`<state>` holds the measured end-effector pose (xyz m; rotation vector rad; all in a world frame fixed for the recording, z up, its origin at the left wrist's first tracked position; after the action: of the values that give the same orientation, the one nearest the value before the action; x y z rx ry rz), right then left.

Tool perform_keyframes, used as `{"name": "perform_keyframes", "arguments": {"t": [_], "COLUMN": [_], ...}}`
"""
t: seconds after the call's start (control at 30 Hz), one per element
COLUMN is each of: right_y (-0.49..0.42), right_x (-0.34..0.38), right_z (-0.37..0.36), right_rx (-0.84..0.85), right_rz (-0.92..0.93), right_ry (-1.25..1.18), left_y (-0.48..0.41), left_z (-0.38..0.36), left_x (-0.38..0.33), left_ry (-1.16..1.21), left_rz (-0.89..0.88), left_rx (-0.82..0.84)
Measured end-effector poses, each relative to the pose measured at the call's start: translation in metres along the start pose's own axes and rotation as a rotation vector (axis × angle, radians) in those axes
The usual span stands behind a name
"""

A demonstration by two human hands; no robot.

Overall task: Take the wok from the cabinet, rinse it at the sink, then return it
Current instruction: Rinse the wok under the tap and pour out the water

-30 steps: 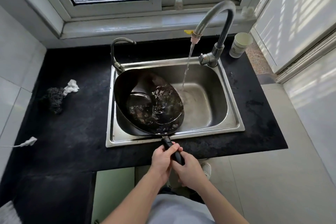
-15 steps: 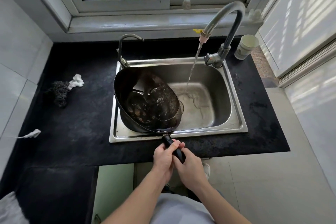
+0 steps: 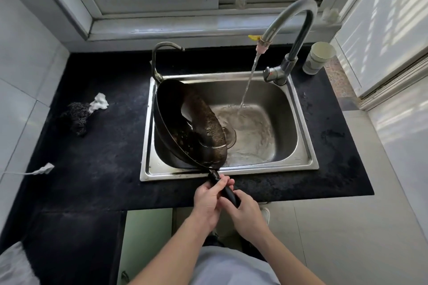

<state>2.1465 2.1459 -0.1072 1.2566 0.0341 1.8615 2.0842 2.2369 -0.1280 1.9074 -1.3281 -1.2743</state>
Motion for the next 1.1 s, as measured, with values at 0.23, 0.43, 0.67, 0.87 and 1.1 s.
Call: {"name": "perform_keyframes", "arguments": {"t": [0.23,0.43,0.67,0.87,1.1], "right_y": [-0.002,-0.003,-0.001,0.005,0.007], "right_x": [0.000,0.003,0.006,0.004,-0.001], "right_z": [0.001,0.003,0.007,0.010,0.023], "right_rx": [0.071,0.118,0.180,0.262,0.325], "right_rz": [0.001,-0.001,0.018,-0.051,-0.095], "right_ry": [-0.075,-0.170,-0.355,-0.465,-0.484], "left_y": [-0.002,0.000,0.002,0.003,0.007], "left_z": [-0.001,-0.005,-0.008,-0.016,-0.028], "left_x": [0.001,0.000,-0.003,-0.001,0.000], "left_ry": [-0.065,-0.110,-0.200,-0.060,-0.109], "left_rz": [-0.037,-0.069,-0.120,-0.071,-0.080], "left_rx": [-0.027,-0.056,-0.074,0.026,0.155]}}
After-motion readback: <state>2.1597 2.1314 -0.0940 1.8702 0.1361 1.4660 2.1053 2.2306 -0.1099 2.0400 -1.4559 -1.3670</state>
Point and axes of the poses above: each hand's wrist, its own y-axis away from the middle knuckle, its own z-axis out of the back of the hand, x = y × z, the point moved 6 cm from there along -y, towards the middle knuckle, and after that the axes turned 8 degrees about y, right-handed, at the moved point
